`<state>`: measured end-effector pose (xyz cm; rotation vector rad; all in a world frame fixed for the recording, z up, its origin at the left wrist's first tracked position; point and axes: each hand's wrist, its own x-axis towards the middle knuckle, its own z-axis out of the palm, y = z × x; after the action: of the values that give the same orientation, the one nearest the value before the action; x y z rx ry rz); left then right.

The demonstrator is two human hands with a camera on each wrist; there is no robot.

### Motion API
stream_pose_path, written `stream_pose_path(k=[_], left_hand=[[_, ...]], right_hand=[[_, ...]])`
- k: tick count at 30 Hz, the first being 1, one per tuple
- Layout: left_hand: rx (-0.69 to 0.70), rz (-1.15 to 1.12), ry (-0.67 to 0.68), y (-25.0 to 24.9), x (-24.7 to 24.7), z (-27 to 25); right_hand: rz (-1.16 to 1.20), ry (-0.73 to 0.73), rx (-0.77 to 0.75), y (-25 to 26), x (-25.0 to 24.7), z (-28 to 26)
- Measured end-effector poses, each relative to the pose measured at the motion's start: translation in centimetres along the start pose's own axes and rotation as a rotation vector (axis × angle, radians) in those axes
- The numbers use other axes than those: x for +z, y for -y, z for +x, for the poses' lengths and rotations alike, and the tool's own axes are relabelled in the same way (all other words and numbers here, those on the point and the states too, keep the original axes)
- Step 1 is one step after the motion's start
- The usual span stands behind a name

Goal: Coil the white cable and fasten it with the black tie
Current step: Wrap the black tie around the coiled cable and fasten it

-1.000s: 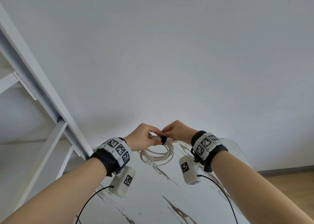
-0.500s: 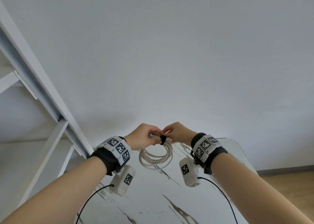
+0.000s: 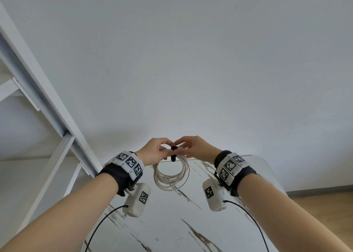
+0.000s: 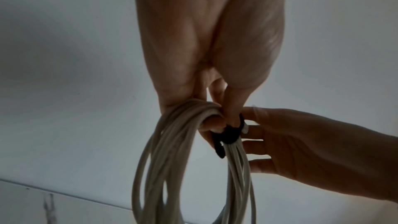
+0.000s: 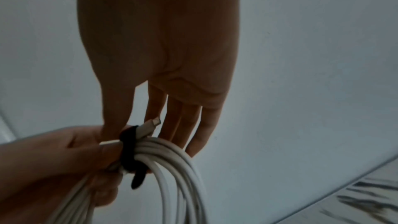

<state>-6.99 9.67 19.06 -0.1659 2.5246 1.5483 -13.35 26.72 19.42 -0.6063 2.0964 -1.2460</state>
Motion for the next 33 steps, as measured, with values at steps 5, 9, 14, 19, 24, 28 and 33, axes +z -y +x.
stream_pose_path(k=[5, 9, 14, 19, 24, 28, 33], left_hand=[[-0.091, -0.072, -0.044, 0.2, -0.1, 0.3], [-0.115, -0.152, -0.065, 0.1, 0.0, 0.3], [-0.119, -0.229, -0.069, -0.1, 0.2, 0.3], [-0.107, -0.246, -0.027, 0.1, 0.0, 0.3], [-0.097, -0.279, 0.032, 0.6, -0.1, 0.4], [-0.098, -0.300, 0.064, 0.8, 0.0, 0.4], [-0.092, -0.268, 0.080, 0.6, -0.1, 0.3]], right_hand=[[-0.338, -0.024, -0.101, -0.7, 1.2, 0.4], [-0.515, -0.135, -0.207, -1.2, 2.0, 0.7], [-0.523, -0.239, -0.291, -0.8, 2.4, 0.6], [-0.495, -0.238, -0.282, -0.4, 1.9, 0.3], [-0.534, -0.233, -0.239, -0.3, 1.9, 0.1], [-0.470, -0.236, -0.224, -0.4, 2.0, 0.1], [-0.319, -0.271, -0.174, -0.6, 2.2, 0.3]])
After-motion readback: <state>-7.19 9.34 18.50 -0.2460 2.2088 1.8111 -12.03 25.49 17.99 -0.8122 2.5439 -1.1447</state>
